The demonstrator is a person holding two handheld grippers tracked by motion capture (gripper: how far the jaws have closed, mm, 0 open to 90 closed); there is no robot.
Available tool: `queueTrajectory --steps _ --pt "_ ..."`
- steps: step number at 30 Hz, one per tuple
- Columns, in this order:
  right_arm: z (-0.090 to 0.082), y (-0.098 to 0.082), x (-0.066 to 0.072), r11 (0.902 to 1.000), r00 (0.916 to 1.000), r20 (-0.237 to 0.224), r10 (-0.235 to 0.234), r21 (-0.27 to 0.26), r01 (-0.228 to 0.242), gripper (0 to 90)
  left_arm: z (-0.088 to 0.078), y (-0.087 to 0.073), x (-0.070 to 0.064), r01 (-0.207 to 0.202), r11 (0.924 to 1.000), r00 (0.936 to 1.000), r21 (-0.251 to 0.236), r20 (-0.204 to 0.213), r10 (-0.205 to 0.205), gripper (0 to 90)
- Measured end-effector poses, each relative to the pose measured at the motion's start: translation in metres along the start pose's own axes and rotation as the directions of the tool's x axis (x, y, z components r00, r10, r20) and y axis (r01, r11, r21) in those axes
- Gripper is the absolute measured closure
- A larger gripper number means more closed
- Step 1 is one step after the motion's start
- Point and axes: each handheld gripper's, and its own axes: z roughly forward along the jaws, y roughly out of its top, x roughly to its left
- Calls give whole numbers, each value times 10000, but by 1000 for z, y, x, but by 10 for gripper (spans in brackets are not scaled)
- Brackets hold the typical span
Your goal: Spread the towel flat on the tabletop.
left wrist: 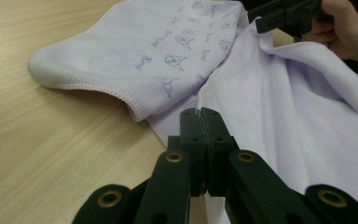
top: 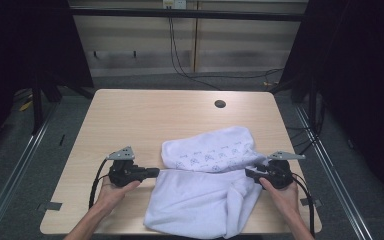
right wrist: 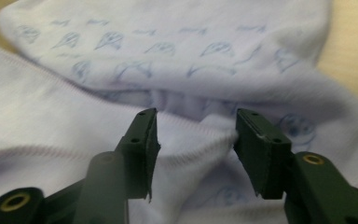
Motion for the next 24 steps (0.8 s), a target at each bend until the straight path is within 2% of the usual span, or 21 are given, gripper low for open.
queueTrajectory --steps 1,3,5,7,10,11,12,13,15,16,19,21,22,24 --pt "0 0 0 10000 10000 0 0 0 0 513 0 0 0 0 10000 10000 0 0 0 891" --pt "6 -1 1 9991 9990 420 -161 391 144 565 -1 1 1 22 10000 10000 -33 -37 -23 891" --pt "7 -2 2 9983 9992 384 -144 575 122 586 -3 0 1 18 10000 10000 -26 -90 -18 891" --pt "0 -9 3 9965 9997 218 -145 827 126 552 -6 -2 3 153 9998 9997 -91 -171 -155 892" --pt "-9 -19 4 9957 9996 -239 -133 917 154 541 -7 -3 4 162 9999 9999 28 -1 -162 891" --pt "-9 -19 4 9957 9996 -239 -133 917 154 541 -7 -3 4 162 9999 9999 28 -1 -162 891" --pt "-11 -23 5 9947 9988 -395 -302 974 340 657 -3 -4 5 212 9996 9998 176 11 -213 890" --pt "-11 -23 5 9947 9988 -395 -302 974 340 657 -3 -4 5 212 9996 9998 176 11 -213 888" --pt "-9 -21 7 9938 9982 -437 -404 1018 447 803 6 -6 7 252 9983 9997 526 -61 -249 877" --pt "-8 -21 7 9935 9980 -471 -427 1036 474 819 11 -7 10 296 9968 9995 736 -115 -289 849" --pt "-6 -21 8 9914 9971 -539 -545 1157 605 830 15 -7 12 285 9957 9995 876 -150 -273 750" --pt "-8 -19 7 9926 9967 -596 -555 1044 615 832 22 -5 11 106 9938 9994 1108 -353 -67 659" --pt "-9 -18 7 9937 9972 -555 -505 973 557 831 25 -5 10 130 9930 9984 1172 -559 -65 640" --pt "-11 -18 7 9948 9969 -583 -530 843 579 830 28 -6 13 238 9912 9978 1302 -644 -155 576"
